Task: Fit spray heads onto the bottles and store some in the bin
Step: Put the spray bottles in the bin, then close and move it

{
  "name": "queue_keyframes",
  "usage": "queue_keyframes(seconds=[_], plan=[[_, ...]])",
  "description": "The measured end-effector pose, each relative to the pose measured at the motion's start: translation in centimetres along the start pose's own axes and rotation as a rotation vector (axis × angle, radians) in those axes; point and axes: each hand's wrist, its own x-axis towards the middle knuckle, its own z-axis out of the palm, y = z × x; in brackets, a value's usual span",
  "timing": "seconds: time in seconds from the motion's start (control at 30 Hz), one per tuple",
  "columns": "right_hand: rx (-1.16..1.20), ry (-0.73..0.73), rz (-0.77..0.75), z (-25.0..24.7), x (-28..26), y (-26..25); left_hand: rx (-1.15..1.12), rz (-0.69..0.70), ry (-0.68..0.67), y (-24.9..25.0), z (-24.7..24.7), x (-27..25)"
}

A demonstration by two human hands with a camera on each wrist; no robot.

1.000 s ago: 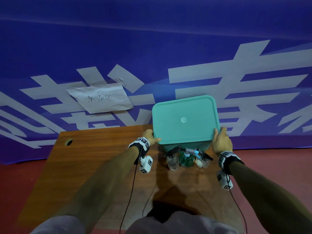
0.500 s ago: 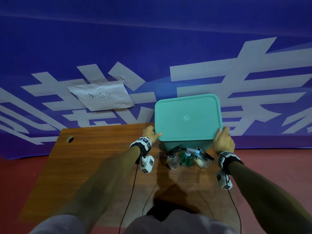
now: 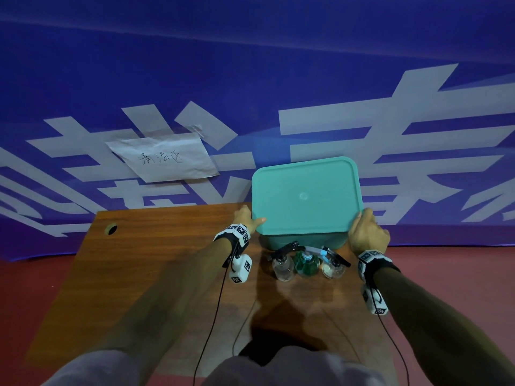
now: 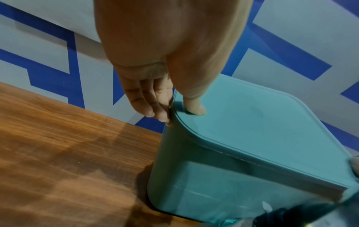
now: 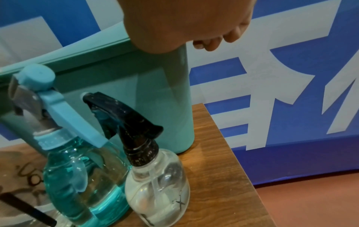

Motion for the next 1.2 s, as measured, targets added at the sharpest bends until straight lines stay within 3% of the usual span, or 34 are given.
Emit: queue_keyframes(seconds=[0.17,0.27,0.4,0.7,1.0,1.2], plan=[[-0.025,-0.085,-0.08,0.1,-0.2,1.2,0.033,-0.036,-0.029,-1.6,1.6,2.3],[0.03,-0.121,-0.059,0.3,-0.4,1.7,0.04,-0.035,-0.044,-1.5,1.5,2.3],[0.112,-0.297,-0.006,-0.4,0.3,1.2,0.049,-0.021,-0.088,-1.7,1.1,2.5],[0.104,-0.483,0.037,-1.3,2.6,0.9,0.022,0.033,-0.174,-0.5,-0.3,0.8],[0.196,-0.435,0.173,-1.3,3.6,-1.1,-0.013,0.08,-0.158,0.1,-1.0,-0.6],[0.175,-0.335,0.205,-1.2,4.3,-1.3,0.018,0.124,-0.072,-0.1,-0.1,-0.4]])
